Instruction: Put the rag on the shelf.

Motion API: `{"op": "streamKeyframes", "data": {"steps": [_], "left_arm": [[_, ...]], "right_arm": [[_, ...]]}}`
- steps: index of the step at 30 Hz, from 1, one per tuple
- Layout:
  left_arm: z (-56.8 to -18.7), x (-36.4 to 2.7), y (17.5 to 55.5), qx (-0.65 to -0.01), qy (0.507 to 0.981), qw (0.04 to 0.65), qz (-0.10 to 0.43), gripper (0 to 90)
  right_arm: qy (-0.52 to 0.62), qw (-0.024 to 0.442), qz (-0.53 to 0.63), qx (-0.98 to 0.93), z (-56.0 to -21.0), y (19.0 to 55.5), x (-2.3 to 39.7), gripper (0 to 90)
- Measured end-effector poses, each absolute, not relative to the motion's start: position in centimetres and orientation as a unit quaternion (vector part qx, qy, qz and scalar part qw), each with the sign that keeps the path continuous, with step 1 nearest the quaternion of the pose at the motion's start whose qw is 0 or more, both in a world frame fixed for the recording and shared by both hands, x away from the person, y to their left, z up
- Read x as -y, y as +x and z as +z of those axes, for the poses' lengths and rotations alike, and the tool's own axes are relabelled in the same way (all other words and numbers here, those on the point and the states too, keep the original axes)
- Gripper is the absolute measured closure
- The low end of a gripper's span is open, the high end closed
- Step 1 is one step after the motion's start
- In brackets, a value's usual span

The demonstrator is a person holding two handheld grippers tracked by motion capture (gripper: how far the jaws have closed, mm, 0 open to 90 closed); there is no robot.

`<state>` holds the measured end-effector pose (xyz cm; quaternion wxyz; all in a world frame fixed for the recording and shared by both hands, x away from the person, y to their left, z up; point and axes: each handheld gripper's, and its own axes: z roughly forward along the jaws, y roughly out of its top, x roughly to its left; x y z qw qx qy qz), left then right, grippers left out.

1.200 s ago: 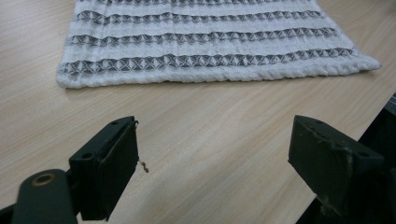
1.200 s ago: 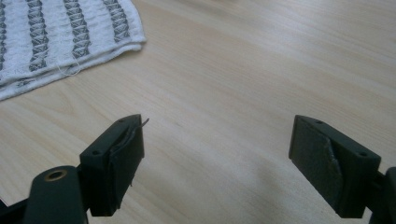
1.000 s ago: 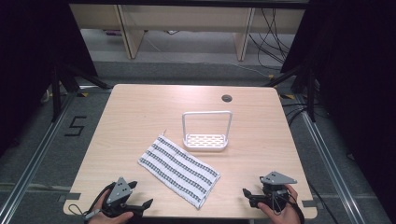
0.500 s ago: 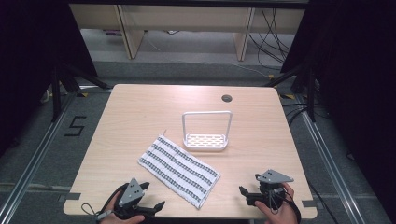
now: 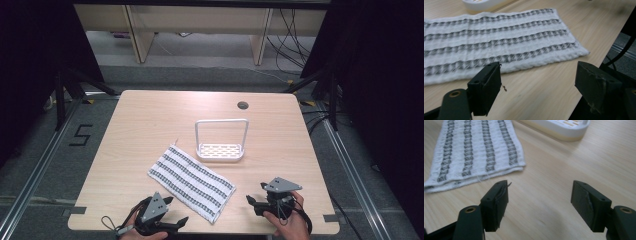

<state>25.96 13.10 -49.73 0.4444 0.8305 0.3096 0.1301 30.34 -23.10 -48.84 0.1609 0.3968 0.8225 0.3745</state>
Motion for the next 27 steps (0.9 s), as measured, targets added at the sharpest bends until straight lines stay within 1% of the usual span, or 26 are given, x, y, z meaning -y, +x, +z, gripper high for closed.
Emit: {"op": "streamKeyframes", "data": {"steps": [2,4,5,7,8,9,10,11,12,13,15,17,19,23,24,27], "left_arm": [[-49.8,-12.1,25.9,-0.294,0.838,0.441,0.132,22.3],[-49.8,-11.4,25.9,-0.273,0.853,0.425,0.131,24.9],[-50.0,-10.8,25.8,-0.274,0.848,0.437,0.125,26.1],[-50.1,-10.2,25.7,-0.258,0.856,0.431,0.120,27.6],[-49.9,-10.1,25.7,-0.247,0.866,0.418,0.122,28.8],[-50.1,-9.8,25.7,-0.251,0.860,0.428,0.118,29.7],[-50.0,-9.7,25.9,-0.242,0.866,0.422,0.113,30.1],[-50.0,-9.4,25.9,-0.248,0.863,0.426,0.112,31.0],[-50.2,-8.9,25.9,-0.256,0.853,0.442,0.106,31.9],[-50.2,-8.5,25.9,-0.258,0.851,0.446,0.104,32.9],[-50.2,-7.9,26.1,-0.242,0.860,0.440,0.096,34.8],[-50.4,-7.2,26.1,-0.241,0.856,0.447,0.095,37.5],[-50.4,-6.8,26.2,-0.229,0.863,0.440,0.096,39.8],[-50.6,-6.0,26.3,-0.223,0.869,0.432,0.092,44.1],[-50.6,-6.0,26.4,-0.210,0.876,0.425,0.095,44.6],[-50.8,-5.6,26.5,-0.212,0.877,0.422,0.089,46.9]], "right_arm": [[0.379,0.168,0.382,-0.826,-48.8,30.7,22.7,34.9],[0.374,0.164,0.384,-0.828,-48.7,30.9,22.3,37.7],[0.368,0.162,0.386,-0.830,-48.6,31.1,22.1,39.2],[0.358,0.163,0.390,-0.833,-48.6,31.5,21.8,42.2],[0.360,0.158,0.389,-0.833,-48.5,31.6,21.6,43.2],[0.353,0.161,0.390,-0.835,-48.5,31.8,21.4,44.3],[0.350,0.157,0.390,-0.837,-48.5,32.0,21.2,45.4],[0.350,0.157,0.391,-0.837,-48.5,32.2,21.0,46.3],[0.345,0.154,0.389,-0.840,-48.6,32.5,20.8,47.1],[0.345,0.151,0.387,-0.842,-48.6,32.6,20.6,47.7],[0.335,0.159,0.386,-0.845,-48.8,33.1,20.1,48.7],[0.336,0.153,0.380,-0.848,-48.8,33.3,19.8,49.4],[0.341,0.146,0.379,-0.848,-48.9,33.4,19.5,49.5],[0.335,0.152,0.379,-0.849,-49.1,34.0,19.4,49.7],[0.334,0.152,0.378,-0.850,-49.1,34.1,19.5,49.7],[0.338,0.146,0.373,-0.851,-49.1,34.3,19.4,49.8]]}}
